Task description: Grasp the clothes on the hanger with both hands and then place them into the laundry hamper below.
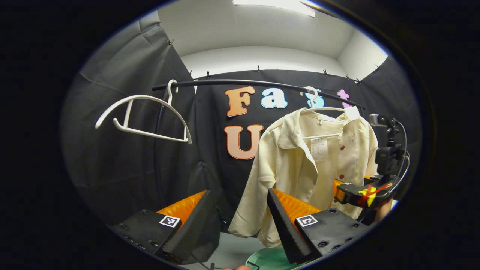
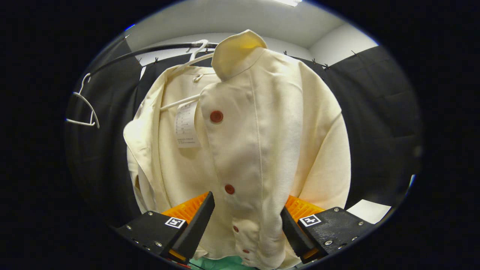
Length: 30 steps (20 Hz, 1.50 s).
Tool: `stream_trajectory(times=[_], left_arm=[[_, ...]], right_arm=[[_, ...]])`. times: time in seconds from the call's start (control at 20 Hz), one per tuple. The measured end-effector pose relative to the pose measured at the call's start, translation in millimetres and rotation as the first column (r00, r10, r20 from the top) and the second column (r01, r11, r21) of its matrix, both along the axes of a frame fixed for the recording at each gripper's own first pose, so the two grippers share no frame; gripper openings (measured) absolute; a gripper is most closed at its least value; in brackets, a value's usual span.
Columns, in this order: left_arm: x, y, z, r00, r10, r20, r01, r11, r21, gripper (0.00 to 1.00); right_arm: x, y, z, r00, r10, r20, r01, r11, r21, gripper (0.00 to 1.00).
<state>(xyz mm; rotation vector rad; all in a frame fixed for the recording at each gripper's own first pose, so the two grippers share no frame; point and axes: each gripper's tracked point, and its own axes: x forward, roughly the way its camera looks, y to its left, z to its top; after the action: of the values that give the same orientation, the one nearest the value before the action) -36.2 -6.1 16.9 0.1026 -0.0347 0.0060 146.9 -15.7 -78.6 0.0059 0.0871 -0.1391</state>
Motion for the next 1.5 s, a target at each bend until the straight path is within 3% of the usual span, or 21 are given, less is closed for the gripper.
stream_trajectory(times=[0.15,0.2,0.25,0.3,0.35,0.4,0.55,0.75,0.9,1.05,1.25,1.35,1.45,1.5], left_arm=[[-4,-7,-1,1.0,-0.006,0.0,0.006,1.0,0.005,0.96],[-5,-13,-1,1.0,-0.018,0.001,0.018,1.0,0.001,1.0],[-4,-20,-1,0.999,-0.032,0.004,0.032,0.999,-0.004,0.96],[-2,-28,-1,0.999,-0.047,0.006,0.047,0.999,-0.011,0.96],[1,-36,-3,0.998,-0.066,0.005,0.066,0.998,-0.021,0.96],[5,-48,-6,0.996,-0.091,0.0,0.091,0.995,-0.03,0.96],[14,-89,-18,0.981,-0.19,-0.027,0.188,0.981,-0.054,0.97],[38,-145,-47,0.946,-0.313,-0.084,0.307,0.949,-0.076,0.97],[62,-168,-65,0.935,-0.339,-0.105,0.328,0.939,-0.103,0.97],[100,-169,-80,0.947,-0.301,-0.11,0.291,0.952,-0.092,0.97],[156,-147,-89,0.981,-0.181,-0.067,0.183,0.983,0.017,0.98],[176,-141,-107,0.982,-0.163,-0.092,0.168,0.984,0.05,0.95],[191,-131,-127,0.974,-0.155,-0.163,0.166,0.984,0.059,1.0],[196,-124,-131,0.971,-0.151,-0.183,0.163,0.985,0.055,0.94]], right_arm=[[7,-6,-20,0.999,0.025,-0.041,-0.027,0.999,-0.038,0.93],[7,-8,-17,0.998,0.041,-0.042,-0.042,0.999,-0.021,0.8],[2,-12,-13,0.998,0.054,-0.035,-0.054,0.999,0.002,0.72],[1,-16,-7,0.997,0.067,-0.026,-0.067,0.998,0.018,0.49],[-4,-21,-1,0.997,0.077,-0.02,-0.076,0.997,0.02,0.39],[-12,-26,6,0.996,0.086,-0.01,-0.086,0.996,0.02,0.21],[-31,-38,21,0.991,0.135,-0.01,-0.134,0.991,0.028,0.01],[-54,-43,37,0.978,0.209,-0.008,-0.207,0.974,0.096,0.0],[-73,-57,49,0.98,0.198,0.011,-0.198,0.978,0.064,0.0],[-77,-60,53,0.987,0.16,0.009,-0.161,0.986,0.047,0.0],[-91,-60,53,0.993,0.119,0.003,-0.119,0.992,0.034,0.0],[-91,-56,54,0.994,0.112,0.0,-0.112,0.994,0.019,0.0],[-94,-51,55,0.994,0.109,-0.007,-0.109,0.994,0.004,0.0],[-95,-48,56,0.994,0.106,-0.005,-0.106,0.994,0.0,0.0]])
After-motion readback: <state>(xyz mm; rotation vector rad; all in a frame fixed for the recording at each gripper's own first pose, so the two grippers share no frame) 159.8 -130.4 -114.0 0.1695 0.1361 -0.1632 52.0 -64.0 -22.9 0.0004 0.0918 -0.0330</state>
